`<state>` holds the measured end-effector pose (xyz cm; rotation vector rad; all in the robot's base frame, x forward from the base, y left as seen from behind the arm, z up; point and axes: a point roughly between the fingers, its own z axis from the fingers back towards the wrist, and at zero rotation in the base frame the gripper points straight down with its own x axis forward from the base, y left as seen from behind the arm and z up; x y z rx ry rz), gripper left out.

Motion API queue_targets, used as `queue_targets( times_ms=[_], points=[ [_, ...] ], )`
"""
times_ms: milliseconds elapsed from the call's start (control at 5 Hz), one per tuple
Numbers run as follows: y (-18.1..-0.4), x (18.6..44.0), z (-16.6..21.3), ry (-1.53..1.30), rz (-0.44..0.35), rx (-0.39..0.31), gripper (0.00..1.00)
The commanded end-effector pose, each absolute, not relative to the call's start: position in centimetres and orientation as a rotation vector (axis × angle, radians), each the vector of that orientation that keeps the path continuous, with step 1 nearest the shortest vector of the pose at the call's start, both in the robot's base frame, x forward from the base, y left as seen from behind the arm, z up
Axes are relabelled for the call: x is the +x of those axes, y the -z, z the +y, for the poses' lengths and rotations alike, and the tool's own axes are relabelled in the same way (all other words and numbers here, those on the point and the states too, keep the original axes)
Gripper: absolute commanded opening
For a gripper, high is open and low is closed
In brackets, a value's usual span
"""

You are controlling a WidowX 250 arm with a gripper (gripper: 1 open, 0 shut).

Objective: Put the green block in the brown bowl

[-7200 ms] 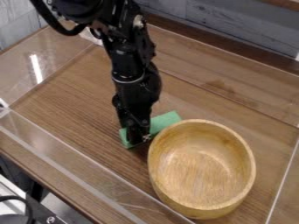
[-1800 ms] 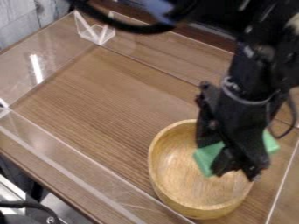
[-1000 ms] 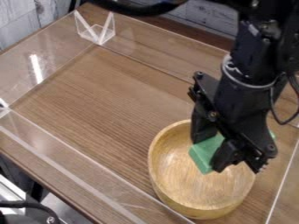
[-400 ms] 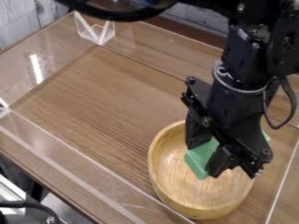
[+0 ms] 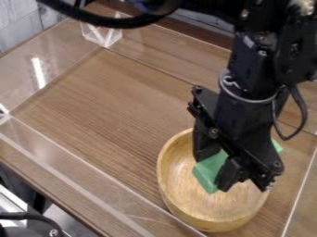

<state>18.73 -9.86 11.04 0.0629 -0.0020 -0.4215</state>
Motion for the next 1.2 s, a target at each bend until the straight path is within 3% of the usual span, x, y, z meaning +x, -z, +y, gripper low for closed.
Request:
queue_targets(
  times_ms=[0,400,600,1000],
  points=[
    [-12.0,19.2,-9.6,0.406,-0.055,0.04,0.0],
    [-11.7,19.2,-9.3,0.387,-0.06,0.021,0.0],
    [-11.6,19.3,-9.2,0.389,-0.061,0.016,1.0],
    [-10.3,19.7,-9.1,0.42,-0.07,0.003,1.0]
  ],
)
